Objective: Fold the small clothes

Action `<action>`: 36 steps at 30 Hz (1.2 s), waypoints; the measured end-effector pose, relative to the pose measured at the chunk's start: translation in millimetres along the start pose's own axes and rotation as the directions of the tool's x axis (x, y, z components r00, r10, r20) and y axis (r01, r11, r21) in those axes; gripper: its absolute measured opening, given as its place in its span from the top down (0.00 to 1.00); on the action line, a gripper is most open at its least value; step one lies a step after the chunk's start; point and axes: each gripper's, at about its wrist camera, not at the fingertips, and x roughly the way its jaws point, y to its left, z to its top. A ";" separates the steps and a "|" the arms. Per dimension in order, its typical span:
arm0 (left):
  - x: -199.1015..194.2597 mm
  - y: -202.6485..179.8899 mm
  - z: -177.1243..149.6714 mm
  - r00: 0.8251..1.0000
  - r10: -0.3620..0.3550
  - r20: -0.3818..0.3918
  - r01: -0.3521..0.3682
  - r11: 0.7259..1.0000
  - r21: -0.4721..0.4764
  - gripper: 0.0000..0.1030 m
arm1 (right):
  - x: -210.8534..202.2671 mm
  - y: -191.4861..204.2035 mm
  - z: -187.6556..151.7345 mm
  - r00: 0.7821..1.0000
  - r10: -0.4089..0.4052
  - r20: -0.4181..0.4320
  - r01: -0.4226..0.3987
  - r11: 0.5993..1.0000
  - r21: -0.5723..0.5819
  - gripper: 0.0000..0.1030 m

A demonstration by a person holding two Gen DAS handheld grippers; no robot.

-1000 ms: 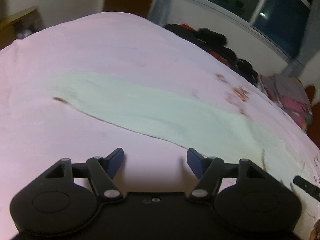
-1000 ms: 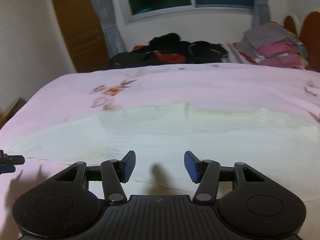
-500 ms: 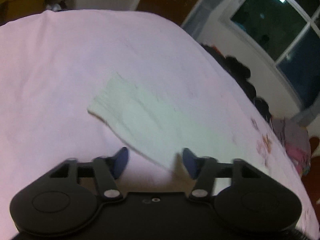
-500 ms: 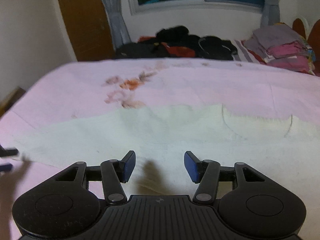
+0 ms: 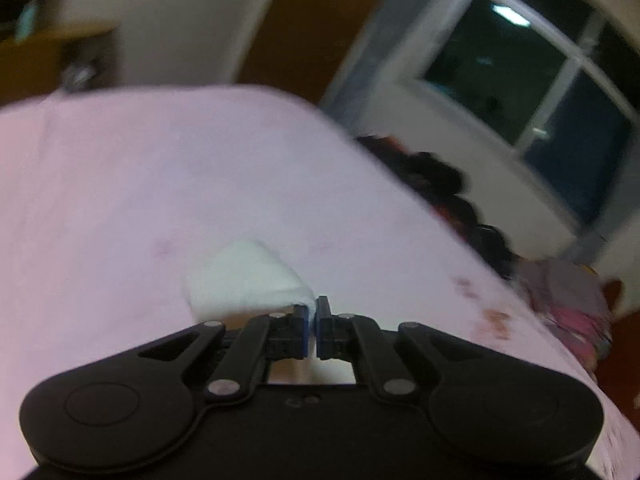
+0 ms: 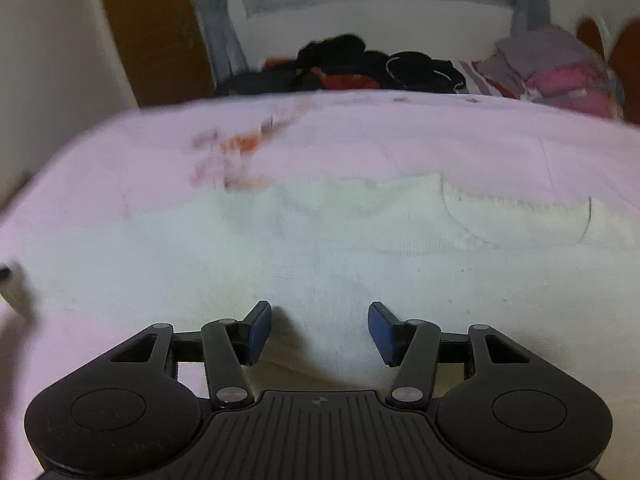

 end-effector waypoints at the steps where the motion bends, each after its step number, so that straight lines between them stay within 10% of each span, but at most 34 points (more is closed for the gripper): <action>1: -6.7 -14.1 0.2 0.999 -0.035 0.006 0.035 0.999 0.031 0.97 | -6.0 -3.7 1.0 1.000 -0.002 0.015 0.002 1.000 0.006 0.47; 5: -22.8 -97.0 -11.7 0.974 -0.225 -0.041 0.228 0.960 0.163 0.97 | -32.1 -21.0 0.6 0.999 0.003 0.045 -0.005 1.000 0.028 0.47; 11: -21.0 -218.1 -68.3 0.880 -0.424 -0.214 0.472 0.836 0.280 0.97 | -76.9 -68.8 -8.2 0.995 -0.052 0.090 0.044 0.995 0.091 0.47; 15: -2.7 -280.2 -128.5 0.805 -0.468 -0.364 0.578 0.756 0.306 0.97 | -103.8 -107.3 -17.5 0.989 -0.110 0.100 0.096 0.985 0.142 0.47; 20: 12.4 -315.0 -198.8 0.779 -0.386 -0.493 0.596 0.699 0.395 0.86 | -126.3 -146.1 -30.5 0.987 -0.135 0.083 0.116 0.974 0.195 0.47; 23: 5.8 -306.9 -206.2 0.779 -0.363 -0.512 0.593 0.693 0.410 0.63 | -132.9 -158.9 -36.2 0.988 -0.134 0.073 0.115 0.969 0.217 0.47; 26: -10.5 -290.1 -202.3 0.816 -0.352 -0.459 0.558 0.689 0.462 0.21 | -131.2 -164.0 -36.0 0.993 -0.096 0.068 0.076 0.966 0.247 0.47; 30: -24.0 -268.8 -184.7 0.850 -0.337 -0.405 0.517 0.685 0.514 0.21 | -122.2 -150.0 -31.4 0.997 -0.043 0.069 0.026 0.972 0.232 0.47; 36: -23.7 -217.2 -159.6 0.923 -0.216 -0.317 0.363 0.761 0.538 0.21 | -103.8 -111.3 -27.8 0.998 0.026 0.053 -0.033 0.991 0.127 0.47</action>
